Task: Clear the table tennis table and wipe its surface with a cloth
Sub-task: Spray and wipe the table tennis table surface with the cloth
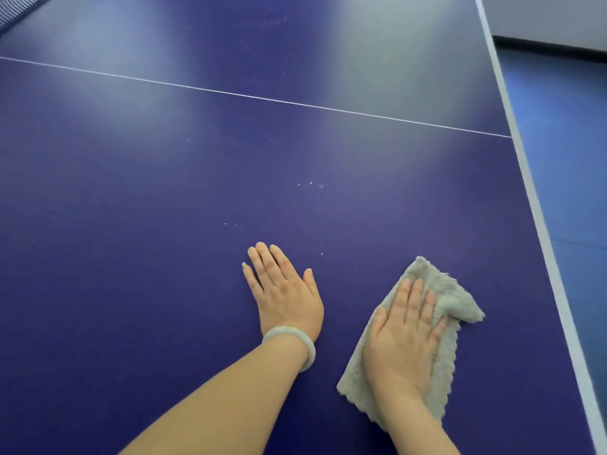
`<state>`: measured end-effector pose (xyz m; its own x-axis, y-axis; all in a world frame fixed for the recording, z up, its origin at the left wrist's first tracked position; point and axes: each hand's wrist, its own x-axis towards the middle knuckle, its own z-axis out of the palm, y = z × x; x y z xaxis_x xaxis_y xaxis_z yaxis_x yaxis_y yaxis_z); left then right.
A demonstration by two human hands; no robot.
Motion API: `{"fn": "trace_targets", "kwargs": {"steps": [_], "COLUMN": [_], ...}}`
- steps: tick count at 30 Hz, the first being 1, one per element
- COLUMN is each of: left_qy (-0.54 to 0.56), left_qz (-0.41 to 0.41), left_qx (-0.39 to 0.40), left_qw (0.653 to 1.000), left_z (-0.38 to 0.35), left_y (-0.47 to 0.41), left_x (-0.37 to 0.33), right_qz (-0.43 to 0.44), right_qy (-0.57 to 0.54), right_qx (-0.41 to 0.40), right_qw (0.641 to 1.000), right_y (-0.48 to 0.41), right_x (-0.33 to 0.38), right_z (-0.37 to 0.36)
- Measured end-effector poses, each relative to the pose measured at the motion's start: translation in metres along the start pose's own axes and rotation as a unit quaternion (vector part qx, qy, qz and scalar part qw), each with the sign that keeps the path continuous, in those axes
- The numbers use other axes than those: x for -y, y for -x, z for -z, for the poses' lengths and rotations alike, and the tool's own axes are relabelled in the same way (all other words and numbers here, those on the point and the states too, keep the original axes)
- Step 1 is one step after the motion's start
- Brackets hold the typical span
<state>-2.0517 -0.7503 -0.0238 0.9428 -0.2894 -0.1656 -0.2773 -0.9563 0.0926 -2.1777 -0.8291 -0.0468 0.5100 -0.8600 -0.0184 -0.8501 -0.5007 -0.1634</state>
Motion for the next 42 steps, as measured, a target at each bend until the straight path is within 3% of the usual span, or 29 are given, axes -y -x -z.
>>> {"fn": "trace_targets", "kwargs": {"steps": [3, 7, 9, 13, 17, 21, 28, 31, 34, 36, 37, 40, 42], "left_qy": [0.047, 0.174, 0.2, 0.104, 0.025, 0.009, -0.015, -0.018, -0.021, -0.022, -0.022, -0.027, -0.03], "left_qz": [-0.016, -0.091, -0.12, -0.063, 0.0, 0.032, 0.041, 0.046, 0.048, 0.047, 0.049, 0.054, 0.056], "left_qx": [0.005, 0.027, -0.013, -0.104, -0.043, -0.038, -0.054, -0.055, -0.055, -0.054, -0.053, -0.049, -0.047], "left_qw": [0.999, 0.98, 0.972, 0.987, 0.999, 0.999, 0.998, 0.997, 0.997, 0.997, 0.997, 0.997, 0.997], "left_z": [0.003, 0.017, 0.023, 0.022, 0.029, 0.028, 0.022, 0.022, 0.023, 0.025, 0.026, 0.026, 0.026], "left_y": [0.0, -0.004, -0.013, -0.061, -0.112, -0.134, -0.134, -0.135, -0.135, -0.135, -0.135, -0.135, -0.136], "left_x": [0.006, 0.035, 0.067, 0.147, 0.19, 0.192, 0.187, 0.187, 0.185, 0.185, 0.184, 0.182, 0.182], "right_qz": [0.063, 0.067, 0.07, 0.059, 0.047, 0.026, -0.131, -0.065, 0.135, 0.214, 0.195, 0.005, -0.034], "right_qy": [-0.008, 0.017, 0.022, 0.021, 0.017, 0.018, 0.01, -0.011, 0.015, 0.027, 0.023, 0.004, -0.003], "right_qx": [-0.005, 0.003, 0.005, 0.004, 0.011, 0.028, 0.019, 0.035, 0.061, 0.064, 0.055, 0.05, 0.033], "right_qw": [0.998, 0.998, 0.997, 0.998, 0.999, 0.999, 0.991, 0.997, 0.989, 0.974, 0.979, 0.999, 0.999], "right_y": [0.0, -0.011, -0.013, -0.013, -0.012, -0.013, -0.047, -0.088, -0.119, -0.141, -0.155, -0.197, -0.205], "right_x": [0.035, 0.047, 0.047, 0.047, 0.049, 0.053, 0.117, 0.166, 0.19, 0.173, 0.16, 0.139, 0.162], "right_z": [-0.008, -0.011, -0.013, -0.012, -0.01, -0.008, -0.006, -0.014, -0.021, -0.017, -0.013, -0.005, -0.009]}}
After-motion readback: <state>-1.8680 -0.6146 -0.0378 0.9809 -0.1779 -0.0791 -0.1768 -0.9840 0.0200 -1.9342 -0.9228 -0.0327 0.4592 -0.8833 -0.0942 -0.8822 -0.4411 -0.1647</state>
